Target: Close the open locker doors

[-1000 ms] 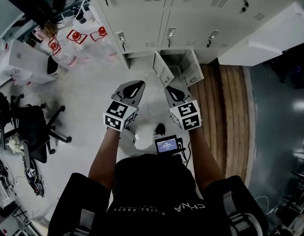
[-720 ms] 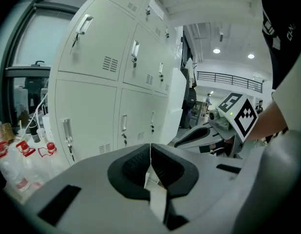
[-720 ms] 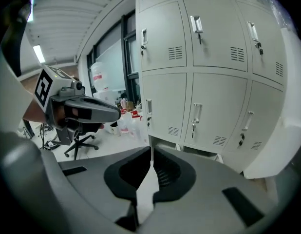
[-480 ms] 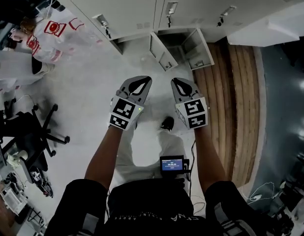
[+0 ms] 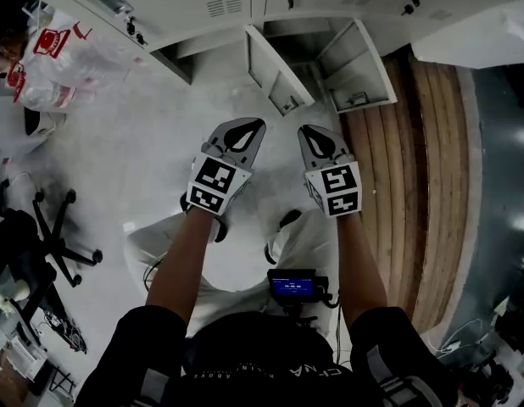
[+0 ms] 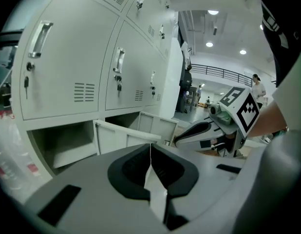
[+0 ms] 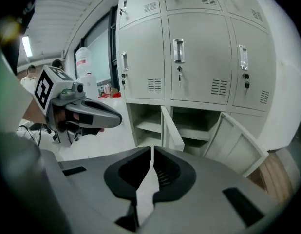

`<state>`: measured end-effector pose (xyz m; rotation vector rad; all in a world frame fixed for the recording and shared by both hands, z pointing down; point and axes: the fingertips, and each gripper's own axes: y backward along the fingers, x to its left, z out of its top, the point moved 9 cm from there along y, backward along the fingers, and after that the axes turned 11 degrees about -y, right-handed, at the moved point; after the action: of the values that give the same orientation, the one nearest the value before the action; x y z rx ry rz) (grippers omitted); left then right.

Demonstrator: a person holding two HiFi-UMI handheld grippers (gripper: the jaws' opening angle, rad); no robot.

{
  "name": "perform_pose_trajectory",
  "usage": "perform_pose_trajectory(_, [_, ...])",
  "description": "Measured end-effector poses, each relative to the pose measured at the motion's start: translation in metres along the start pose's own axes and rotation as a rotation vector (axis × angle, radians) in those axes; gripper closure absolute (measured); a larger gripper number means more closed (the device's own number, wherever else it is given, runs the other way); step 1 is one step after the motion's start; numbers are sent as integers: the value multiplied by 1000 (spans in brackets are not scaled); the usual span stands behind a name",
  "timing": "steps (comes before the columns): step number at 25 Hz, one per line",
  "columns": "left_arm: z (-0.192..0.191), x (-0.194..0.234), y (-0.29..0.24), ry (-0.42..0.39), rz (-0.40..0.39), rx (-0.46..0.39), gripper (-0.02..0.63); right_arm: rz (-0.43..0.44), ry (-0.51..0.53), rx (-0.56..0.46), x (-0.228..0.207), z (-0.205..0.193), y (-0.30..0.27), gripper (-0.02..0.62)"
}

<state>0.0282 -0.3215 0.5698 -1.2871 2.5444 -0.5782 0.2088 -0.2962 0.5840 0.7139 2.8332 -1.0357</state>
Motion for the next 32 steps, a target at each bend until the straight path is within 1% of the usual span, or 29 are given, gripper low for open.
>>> perform_pose_trajectory(6, [-70, -2, -57, -19, -20, -21, 583, 22, -7, -43, -38, -54, -56, 555])
perform_pose_trajectory(10, [-118, -1, -88, -40, -27, -52, 583, 39, 28, -68, -56, -88, -90, 555])
perform_pose_trajectory(13, [-151, -3, -104, -37, -12, -60, 583, 50, 33, -75, -64, -113, -110, 555])
perform_pose_trajectory(16, [-174, -9, -113, -30, 15, -60, 583, 60, 35, -78, -73, -132, -122, 555])
perform_pose_trajectory(19, [-188, -11, -119, -29, 46, -63, 583, 72, 50, -94, -86, -141, -132, 555])
perform_pose_trajectory(22, [-193, -15, -122, -36, 70, -63, 583, 94, 52, -109, -98, -141, -137, 551])
perform_pose_trajectory(23, [-194, -16, -123, -40, 76, -61, 583, 109, 52, -111, -101, -141, -138, 540])
perform_pose_trajectory(25, [-196, -19, -123, -44, 85, -59, 583, 140, 52, -110, -106, -141, -139, 464])
perform_pose_trajectory(29, [-197, -25, -121, -39, 80, -70, 583, 143, 86, -113, -111, -140, -135, 460])
perform_pose_trajectory(32, [-196, -25, -119, -41, 84, -66, 583, 142, 71, -137, -115, -139, -128, 460])
